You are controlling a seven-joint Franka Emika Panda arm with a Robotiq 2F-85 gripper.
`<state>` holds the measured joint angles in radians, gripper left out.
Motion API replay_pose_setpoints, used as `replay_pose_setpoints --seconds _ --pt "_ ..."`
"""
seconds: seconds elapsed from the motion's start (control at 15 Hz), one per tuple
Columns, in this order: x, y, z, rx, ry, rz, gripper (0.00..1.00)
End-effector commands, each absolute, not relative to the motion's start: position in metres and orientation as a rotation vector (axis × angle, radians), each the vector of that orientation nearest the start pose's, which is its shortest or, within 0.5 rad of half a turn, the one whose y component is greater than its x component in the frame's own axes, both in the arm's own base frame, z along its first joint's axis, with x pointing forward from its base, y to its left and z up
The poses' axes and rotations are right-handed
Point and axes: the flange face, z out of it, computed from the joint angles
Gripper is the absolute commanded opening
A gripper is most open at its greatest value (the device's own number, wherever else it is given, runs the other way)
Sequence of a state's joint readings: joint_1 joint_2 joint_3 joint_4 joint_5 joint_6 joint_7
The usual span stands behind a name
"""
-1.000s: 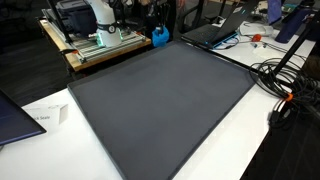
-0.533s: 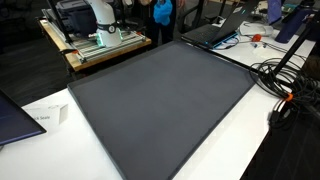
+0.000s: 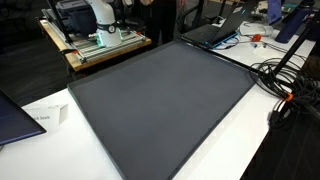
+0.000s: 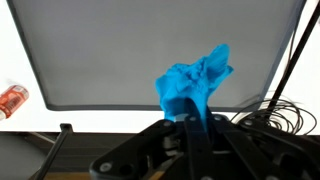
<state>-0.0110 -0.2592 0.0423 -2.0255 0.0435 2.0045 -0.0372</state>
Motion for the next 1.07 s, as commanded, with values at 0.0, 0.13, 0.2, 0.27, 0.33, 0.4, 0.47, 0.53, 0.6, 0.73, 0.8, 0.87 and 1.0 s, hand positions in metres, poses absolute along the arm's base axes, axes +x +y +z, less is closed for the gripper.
replay_pose_setpoints --seconds 0.0,0.13,0.2,0.27,0.33,0.4,0.47,0.53,0.6,0.73,0.8,0.87,1.0 --pt "0.500 0.026 0.619 -3.106 0.000 -0.400 0.01" --pt "0.498 0.027 0.634 -3.119 0.031 -0.418 0.01" --pt "0.498 0.027 0.640 -3.125 0.053 -0.406 0.01" --pt "0.498 0.027 0.646 -3.126 0.065 -0.406 0.01" --pt "0.499 0.027 0.650 -3.136 0.085 -0.398 0.01" --pt "0.499 0.027 0.655 -3.146 0.102 -0.395 0.01" --pt "0.498 0.028 0.659 -3.150 0.114 -0.390 0.01" --pt "0.498 0.029 0.663 -3.160 0.131 -0.387 0.30" --pt "0.498 0.029 0.666 -3.169 0.151 -0.386 0.32" --pt "0.497 0.031 0.670 -3.183 0.163 -0.368 0.45" --pt "0.497 0.032 0.670 -3.192 0.173 -0.356 0.51" --pt "0.497 0.033 0.672 -3.199 0.182 -0.355 0.59" --pt "0.497 0.034 0.675 -3.220 0.203 -0.342 0.72"
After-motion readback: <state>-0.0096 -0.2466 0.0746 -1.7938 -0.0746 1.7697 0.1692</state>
